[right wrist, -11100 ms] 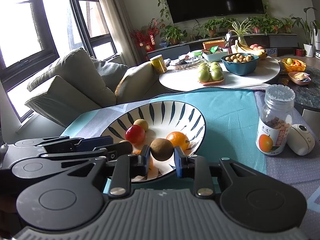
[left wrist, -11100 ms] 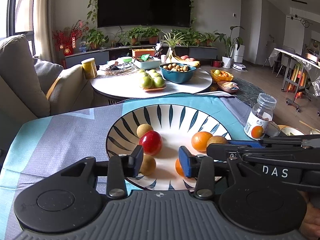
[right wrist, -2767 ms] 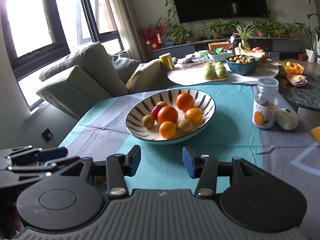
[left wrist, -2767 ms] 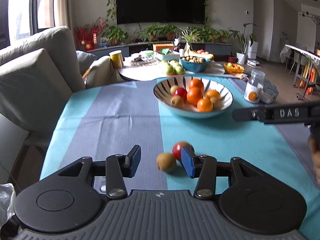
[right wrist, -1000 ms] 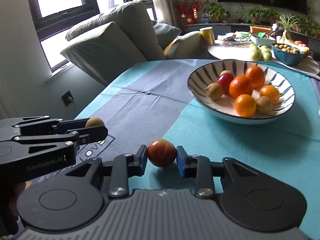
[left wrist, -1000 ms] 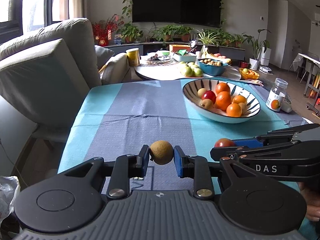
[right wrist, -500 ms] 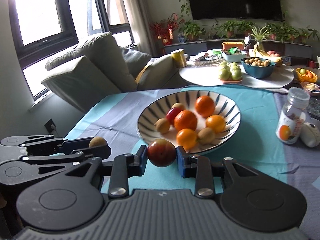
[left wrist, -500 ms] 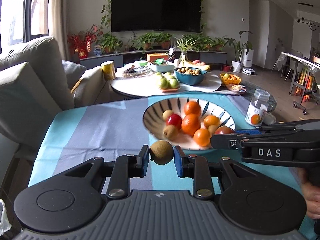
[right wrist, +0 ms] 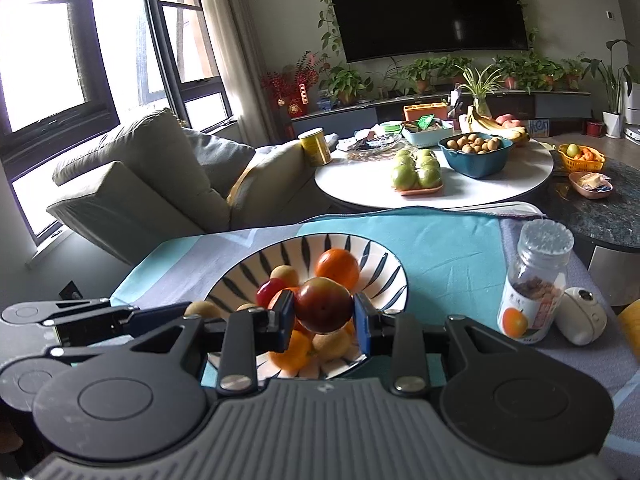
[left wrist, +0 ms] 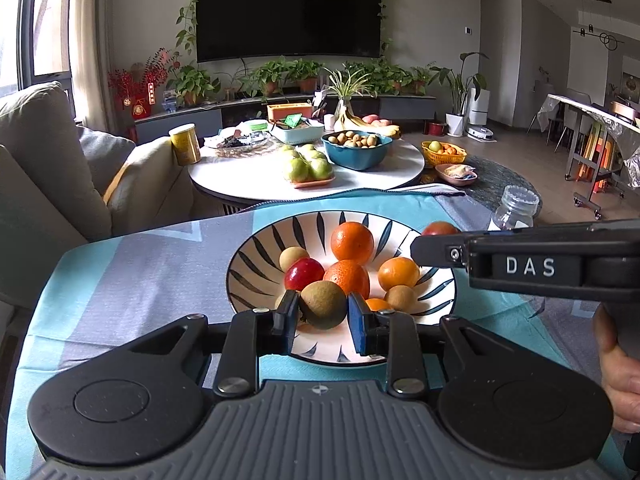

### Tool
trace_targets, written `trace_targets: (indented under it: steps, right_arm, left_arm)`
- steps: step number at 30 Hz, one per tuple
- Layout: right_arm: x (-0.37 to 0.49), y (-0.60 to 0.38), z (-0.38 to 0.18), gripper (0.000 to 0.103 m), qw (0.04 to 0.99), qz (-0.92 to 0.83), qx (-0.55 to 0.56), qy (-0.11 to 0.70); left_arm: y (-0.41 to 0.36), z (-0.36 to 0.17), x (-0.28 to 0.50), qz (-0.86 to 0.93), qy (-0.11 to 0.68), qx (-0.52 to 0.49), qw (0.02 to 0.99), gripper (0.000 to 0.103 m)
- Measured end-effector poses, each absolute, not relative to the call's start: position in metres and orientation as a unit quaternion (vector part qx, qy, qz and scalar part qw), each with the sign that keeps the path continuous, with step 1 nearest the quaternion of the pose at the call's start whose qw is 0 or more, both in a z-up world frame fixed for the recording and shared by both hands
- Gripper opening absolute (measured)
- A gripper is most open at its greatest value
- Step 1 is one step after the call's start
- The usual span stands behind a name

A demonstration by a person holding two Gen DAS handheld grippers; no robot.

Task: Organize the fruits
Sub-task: 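Carry the kiwi and red apple with both tools over the striped bowl, then open the left tool to drop the kiwi while the right tool drops the apple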

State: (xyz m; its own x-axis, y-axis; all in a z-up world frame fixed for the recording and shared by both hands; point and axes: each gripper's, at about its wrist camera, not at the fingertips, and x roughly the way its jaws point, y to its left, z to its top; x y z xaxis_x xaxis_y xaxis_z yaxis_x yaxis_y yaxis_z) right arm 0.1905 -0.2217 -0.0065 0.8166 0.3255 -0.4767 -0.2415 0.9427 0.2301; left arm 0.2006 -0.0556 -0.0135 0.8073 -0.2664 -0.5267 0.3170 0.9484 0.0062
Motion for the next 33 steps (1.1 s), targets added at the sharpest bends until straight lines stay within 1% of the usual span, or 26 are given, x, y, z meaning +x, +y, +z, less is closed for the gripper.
trace_targets:
  steps: [17,21,33]
  right_arm:
    - [0.207,-0.225,-0.014,0.078,0.948,0.143,0.087,0.270]
    - [0.208,-0.225,-0.014,0.078,0.948,0.142,0.087,0.271]
    - [0.217,-0.222,-0.019,0.078,0.947,0.140,0.087,0.276]
  left_arm:
    - [-0.063,-0.024,0.217,-0.145,0.279,0.055,0.948,0.025]
    - [-0.064,-0.024,0.218,-0.146,0.277,0.056,0.948,0.029]
    - [-0.056,-0.019,0.211,-0.136,0.270,0.051,0.952,0.031]
